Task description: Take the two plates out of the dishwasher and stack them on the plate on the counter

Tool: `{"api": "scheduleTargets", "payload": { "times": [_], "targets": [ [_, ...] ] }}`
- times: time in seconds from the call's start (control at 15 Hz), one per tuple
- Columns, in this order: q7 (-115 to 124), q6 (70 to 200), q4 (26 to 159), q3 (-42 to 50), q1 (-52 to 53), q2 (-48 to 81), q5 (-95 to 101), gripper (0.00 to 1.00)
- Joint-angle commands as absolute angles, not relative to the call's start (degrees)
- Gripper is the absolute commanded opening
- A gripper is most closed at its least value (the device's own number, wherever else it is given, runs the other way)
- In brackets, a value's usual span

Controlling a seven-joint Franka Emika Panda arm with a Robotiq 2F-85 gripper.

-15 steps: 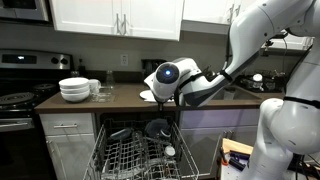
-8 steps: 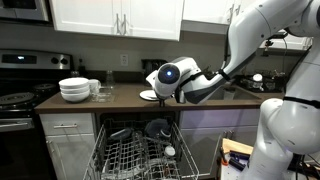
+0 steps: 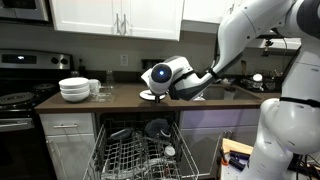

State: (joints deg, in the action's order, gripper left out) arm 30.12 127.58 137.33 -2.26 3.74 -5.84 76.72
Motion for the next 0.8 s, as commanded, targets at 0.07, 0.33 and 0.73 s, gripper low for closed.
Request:
{"api": "scheduleTargets", "payload": {
  "times": [0.07, 0.33, 0.73],
  "targets": [
    [29.15, 128.42, 130.86, -1.49, 2.71, -0.19, 78.74, 0.02],
    [29.92, 127.83, 131.57, -1.50, 3.18, 0.21, 76.66, 0.06],
    [30.58, 127.92, 130.54, -1.21, 2.90, 1.69, 77.25, 0.02]
  ]
}}
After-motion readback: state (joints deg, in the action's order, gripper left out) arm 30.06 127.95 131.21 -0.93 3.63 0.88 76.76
